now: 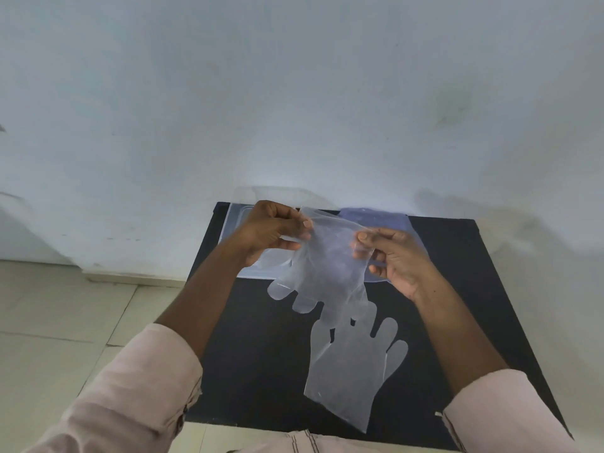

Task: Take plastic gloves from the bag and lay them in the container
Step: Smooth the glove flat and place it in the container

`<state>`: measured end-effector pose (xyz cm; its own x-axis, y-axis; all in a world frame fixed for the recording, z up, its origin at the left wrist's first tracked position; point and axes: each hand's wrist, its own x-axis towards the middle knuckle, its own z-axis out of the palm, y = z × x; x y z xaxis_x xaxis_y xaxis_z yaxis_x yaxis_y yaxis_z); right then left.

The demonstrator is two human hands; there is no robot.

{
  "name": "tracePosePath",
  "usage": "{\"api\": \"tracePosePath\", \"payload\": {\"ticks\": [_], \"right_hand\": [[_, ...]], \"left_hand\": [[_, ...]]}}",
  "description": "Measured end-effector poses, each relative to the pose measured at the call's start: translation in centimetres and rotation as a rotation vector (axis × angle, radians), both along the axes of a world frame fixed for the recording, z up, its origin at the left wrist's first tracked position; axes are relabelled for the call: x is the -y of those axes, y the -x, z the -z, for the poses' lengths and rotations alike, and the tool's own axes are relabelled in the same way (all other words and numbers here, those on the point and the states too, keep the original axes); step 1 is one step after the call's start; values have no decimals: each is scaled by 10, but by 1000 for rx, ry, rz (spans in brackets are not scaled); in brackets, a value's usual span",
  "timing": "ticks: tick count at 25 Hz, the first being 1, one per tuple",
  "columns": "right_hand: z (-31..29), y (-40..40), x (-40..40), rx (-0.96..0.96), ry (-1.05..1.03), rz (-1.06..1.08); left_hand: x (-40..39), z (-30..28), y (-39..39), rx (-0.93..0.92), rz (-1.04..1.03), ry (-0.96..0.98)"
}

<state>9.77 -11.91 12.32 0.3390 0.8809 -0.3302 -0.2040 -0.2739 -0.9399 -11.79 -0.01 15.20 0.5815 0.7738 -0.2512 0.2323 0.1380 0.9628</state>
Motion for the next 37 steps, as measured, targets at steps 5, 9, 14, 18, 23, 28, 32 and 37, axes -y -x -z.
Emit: {"api": "tracePosePath", "payload": {"ticks": [5, 9, 14, 18, 23, 28, 32, 37], "right_hand": [[3, -14, -7, -168, -1, 37], [6, -14, -12, -165, 57, -20], [10, -12, -27, -172, -4, 2], [7, 2, -45, -110, -53, 29], [-2, 34, -74, 6, -39, 94], [-4, 60, -94, 52, -29, 137], [-2, 83, -114, 107, -6, 162], [-5, 90, -142, 170, -27, 187]], "left_hand": [[6, 4, -8, -12, -62, 28], [4, 8, -11, 23, -134, 72], [-7, 15, -5, 21, -134, 104], [-25, 24, 4, 60, -115, 142], [-64, 31, 18, 78, -79, 173], [-91, 36, 33, 117, -37, 173], [-114, 41, 45, 114, 15, 108], [-131, 45, 47, 78, -48, 16]]}}
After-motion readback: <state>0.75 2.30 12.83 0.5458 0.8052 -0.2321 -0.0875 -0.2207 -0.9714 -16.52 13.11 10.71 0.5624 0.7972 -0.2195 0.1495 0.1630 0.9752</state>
